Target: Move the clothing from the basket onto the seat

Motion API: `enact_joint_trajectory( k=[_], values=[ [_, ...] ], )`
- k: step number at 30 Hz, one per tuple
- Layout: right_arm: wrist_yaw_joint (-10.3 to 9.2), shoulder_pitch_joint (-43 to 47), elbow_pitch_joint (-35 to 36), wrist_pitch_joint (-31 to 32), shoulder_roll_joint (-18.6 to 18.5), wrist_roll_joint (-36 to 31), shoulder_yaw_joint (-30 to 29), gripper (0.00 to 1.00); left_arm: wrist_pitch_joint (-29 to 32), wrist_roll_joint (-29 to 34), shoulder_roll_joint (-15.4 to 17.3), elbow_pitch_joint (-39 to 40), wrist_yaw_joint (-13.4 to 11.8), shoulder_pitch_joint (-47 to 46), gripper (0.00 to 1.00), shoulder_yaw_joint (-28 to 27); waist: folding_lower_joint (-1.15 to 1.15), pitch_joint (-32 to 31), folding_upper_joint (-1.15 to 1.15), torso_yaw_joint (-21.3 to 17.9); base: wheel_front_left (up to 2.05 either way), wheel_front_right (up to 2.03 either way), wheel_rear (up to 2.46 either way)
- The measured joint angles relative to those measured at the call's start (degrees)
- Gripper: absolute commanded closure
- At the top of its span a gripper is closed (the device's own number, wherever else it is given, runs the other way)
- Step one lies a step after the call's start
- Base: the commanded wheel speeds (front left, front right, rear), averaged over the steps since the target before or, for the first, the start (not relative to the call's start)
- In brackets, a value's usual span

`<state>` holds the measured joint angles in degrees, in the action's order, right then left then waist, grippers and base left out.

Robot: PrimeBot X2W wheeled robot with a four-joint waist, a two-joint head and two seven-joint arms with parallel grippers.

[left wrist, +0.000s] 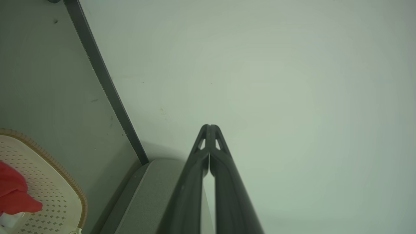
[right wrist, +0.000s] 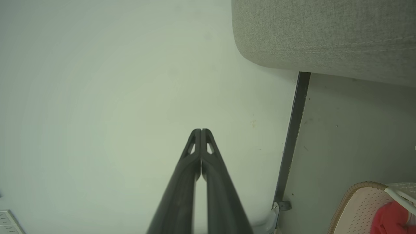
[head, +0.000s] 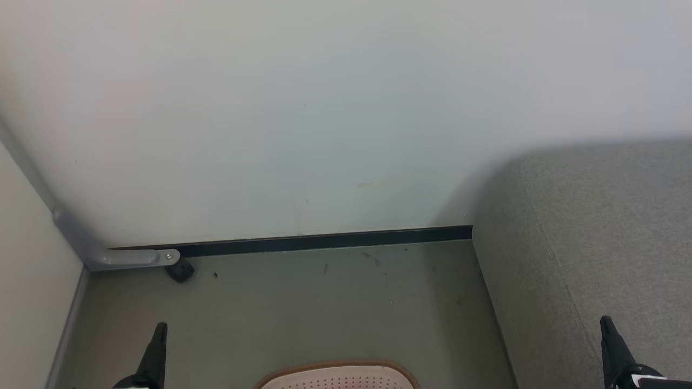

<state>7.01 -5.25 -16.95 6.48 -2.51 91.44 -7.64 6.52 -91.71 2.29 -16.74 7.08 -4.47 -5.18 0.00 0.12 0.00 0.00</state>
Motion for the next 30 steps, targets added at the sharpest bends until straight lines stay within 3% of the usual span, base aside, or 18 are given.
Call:
enact_joint_trajectory(
  k=[30],
  values=[
    [0.0, 0.0, 0.0, 0.0, 0.0, 0.01, 0.0, 1.0, 0.0, 0.0, 0.0, 0.0, 0.0, 0.0, 1.0, 0.0, 0.0, 0.0, 0.0, 0.0, 0.0, 0.0, 0.0]
  ],
)
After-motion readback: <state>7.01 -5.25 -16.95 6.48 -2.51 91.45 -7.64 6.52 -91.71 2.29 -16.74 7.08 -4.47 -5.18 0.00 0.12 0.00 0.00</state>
